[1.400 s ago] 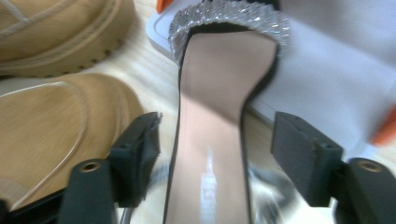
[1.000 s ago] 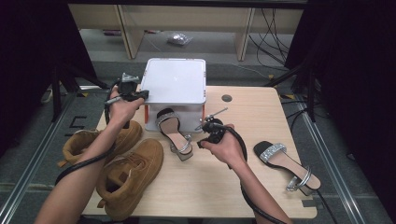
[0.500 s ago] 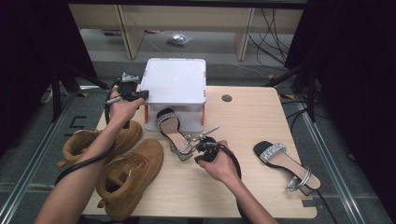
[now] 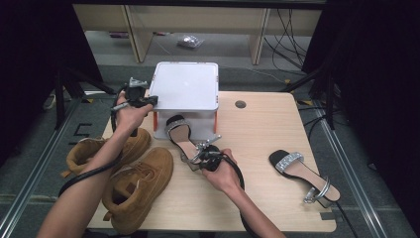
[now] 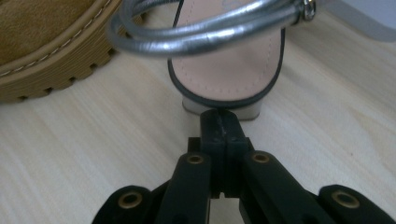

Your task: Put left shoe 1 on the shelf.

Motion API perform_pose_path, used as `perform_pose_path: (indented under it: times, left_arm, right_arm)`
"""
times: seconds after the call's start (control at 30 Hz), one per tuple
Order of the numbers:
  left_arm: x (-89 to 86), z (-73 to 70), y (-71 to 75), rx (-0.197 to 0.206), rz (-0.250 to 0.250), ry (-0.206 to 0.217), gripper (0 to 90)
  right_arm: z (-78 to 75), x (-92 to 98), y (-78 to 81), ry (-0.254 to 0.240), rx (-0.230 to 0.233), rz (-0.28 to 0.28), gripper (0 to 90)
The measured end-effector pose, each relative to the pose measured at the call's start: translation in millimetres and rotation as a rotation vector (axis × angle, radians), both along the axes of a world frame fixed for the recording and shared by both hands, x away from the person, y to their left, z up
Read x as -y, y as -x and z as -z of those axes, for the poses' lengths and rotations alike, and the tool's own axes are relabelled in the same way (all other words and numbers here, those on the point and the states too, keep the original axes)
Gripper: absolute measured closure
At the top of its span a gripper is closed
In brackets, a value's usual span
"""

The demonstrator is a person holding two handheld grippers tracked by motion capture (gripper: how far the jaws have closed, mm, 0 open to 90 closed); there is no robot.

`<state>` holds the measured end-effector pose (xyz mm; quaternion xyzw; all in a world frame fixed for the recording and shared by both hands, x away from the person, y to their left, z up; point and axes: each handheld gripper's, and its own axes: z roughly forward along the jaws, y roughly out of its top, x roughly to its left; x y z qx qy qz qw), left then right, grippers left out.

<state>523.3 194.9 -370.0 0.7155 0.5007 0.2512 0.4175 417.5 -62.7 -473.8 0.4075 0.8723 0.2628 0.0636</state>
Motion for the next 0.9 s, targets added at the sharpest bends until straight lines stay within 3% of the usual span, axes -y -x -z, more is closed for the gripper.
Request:
perform_pose_path:
  times: [0.03, 0.1, 0.13, 0.2, 0.33, 0.4, 0.53, 0.63, 0.83, 0.9]
  left_arm:
    - [0.0, 0.0, 0.0, 0.0, 0.0, 0.0, 89.0]
    - [-0.1, -0.1, -0.1, 0.0, 0.003, -0.002, 89.1]
    - [-0.2, 0.1, 0.2, 0.002, 0.002, -0.003, 89.1]
    - [-0.4, 0.3, 0.2, 0.003, 0.001, 0.001, 89.0]
    - [-0.1, -0.2, 0.0, 0.0, 0.004, -0.005, 89.1]
    - [-0.7, -1.0, 0.1, -0.007, 0.012, -0.022, 89.1]
    - [-0.1, 0.1, -0.1, 0.002, -0.001, 0.003, 89.0]
    - [0.2, 0.6, 0.1, 0.006, -0.004, 0.011, 89.1]
    - [-0.8, -0.8, 0.3, -0.006, 0.011, -0.021, 89.1]
    - [-0.2, 0.1, 0.3, 0.001, 0.002, -0.004, 89.1]
  right_arm:
    - [-0.6, -1.9, 1.0, 0.002, -0.017, 0.022, 90.0]
    - [1.0, -3.0, -0.8, -0.011, 0.015, -0.006, 90.0]
    - [0.8, -4.4, 0.1, -0.019, -0.01, 0.015, 90.0]
    - [1.7, -5.8, 0.1, -0.037, -0.015, 0.026, 90.0]
    - [4.5, -9.5, 0.4, -0.063, 0.0, 0.044, 90.0]
    - [4.3, -10.0, 1.1, -0.066, 0.015, 0.022, 90.0]
    - [3.9, -15.2, 5.0, -0.077, 0.001, -0.003, 90.0]
    - [2.9, -16.2, 1.3, -0.077, -0.006, 0.018, 90.0]
    - [2.2, -18.9, 1.2, -0.075, 0.011, 0.028, 90.0]
    - [0.8, -20.9, 0.3, -0.078, 0.019, 0.037, 90.0]
